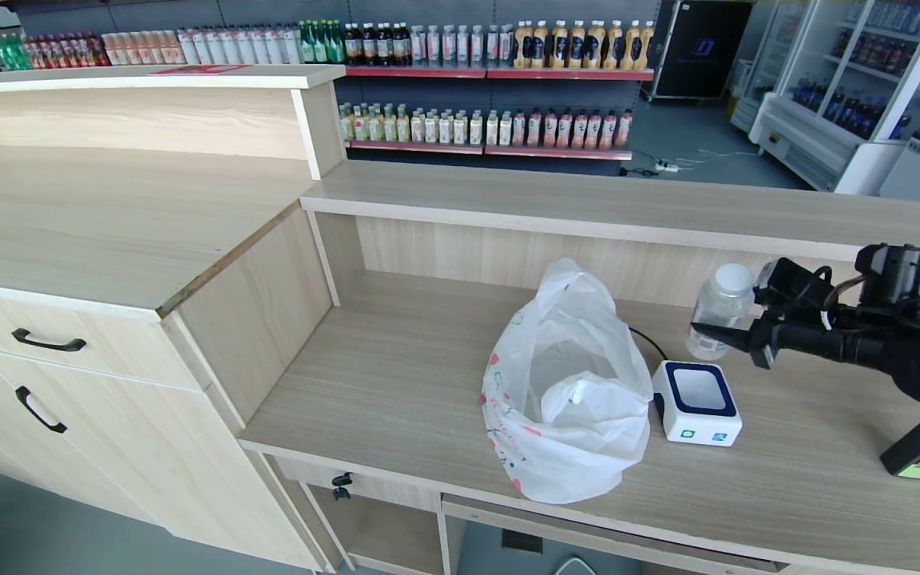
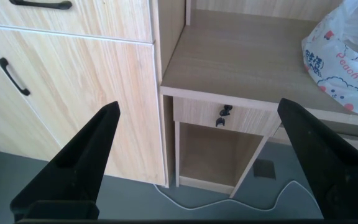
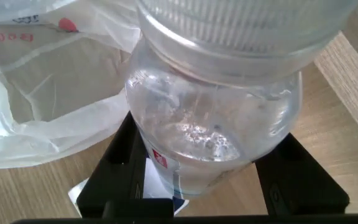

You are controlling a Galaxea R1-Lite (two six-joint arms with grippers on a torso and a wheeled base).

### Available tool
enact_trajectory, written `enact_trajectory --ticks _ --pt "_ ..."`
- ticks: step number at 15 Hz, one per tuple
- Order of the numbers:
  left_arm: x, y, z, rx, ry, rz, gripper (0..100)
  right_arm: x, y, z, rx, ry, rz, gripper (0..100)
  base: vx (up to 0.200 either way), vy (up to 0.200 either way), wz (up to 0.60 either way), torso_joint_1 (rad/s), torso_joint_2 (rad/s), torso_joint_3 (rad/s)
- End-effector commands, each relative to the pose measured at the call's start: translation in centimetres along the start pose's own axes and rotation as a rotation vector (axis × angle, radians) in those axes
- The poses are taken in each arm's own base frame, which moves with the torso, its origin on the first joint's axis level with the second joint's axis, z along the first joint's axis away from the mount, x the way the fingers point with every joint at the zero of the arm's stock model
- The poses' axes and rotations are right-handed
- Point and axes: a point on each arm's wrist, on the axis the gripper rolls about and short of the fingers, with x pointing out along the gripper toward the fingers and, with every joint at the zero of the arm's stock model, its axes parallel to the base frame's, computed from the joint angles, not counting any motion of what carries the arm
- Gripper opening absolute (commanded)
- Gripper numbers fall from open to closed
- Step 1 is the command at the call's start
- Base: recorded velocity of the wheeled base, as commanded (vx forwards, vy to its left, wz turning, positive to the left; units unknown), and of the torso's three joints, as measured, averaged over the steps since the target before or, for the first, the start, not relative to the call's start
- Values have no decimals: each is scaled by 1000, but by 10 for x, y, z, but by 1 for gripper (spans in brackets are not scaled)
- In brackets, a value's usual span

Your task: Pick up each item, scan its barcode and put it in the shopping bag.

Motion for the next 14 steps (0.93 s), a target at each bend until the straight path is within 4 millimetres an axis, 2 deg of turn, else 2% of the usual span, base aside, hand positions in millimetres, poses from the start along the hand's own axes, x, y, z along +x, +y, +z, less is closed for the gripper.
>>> enact_trajectory --ticks 1,2,4,7,11,14 --pt "0 0 0 -1 1 0 100 -37 -5 65 186 2 -170 0 0 0 0 0 0 0" --pt "0 0 0 -1 1 0 100 -47 -4 74 305 31 -262 0 0 0 0 0 0 0" --pt "0 0 0 -1 1 0 100 -57 9 76 471 119 -378 0 0 0 0 0 0 0" --pt "0 0 0 -1 1 0 100 -68 24 76 525 275 -494 0 0 0 0 0 0 0" --pt "0 0 0 -1 1 0 100 -78 29 83 516 284 -531 0 0 0 0 0 0 0" --pt "0 0 0 -1 1 0 100 -73 32 86 512 261 -515 0 0 0 600 1 -1 1"
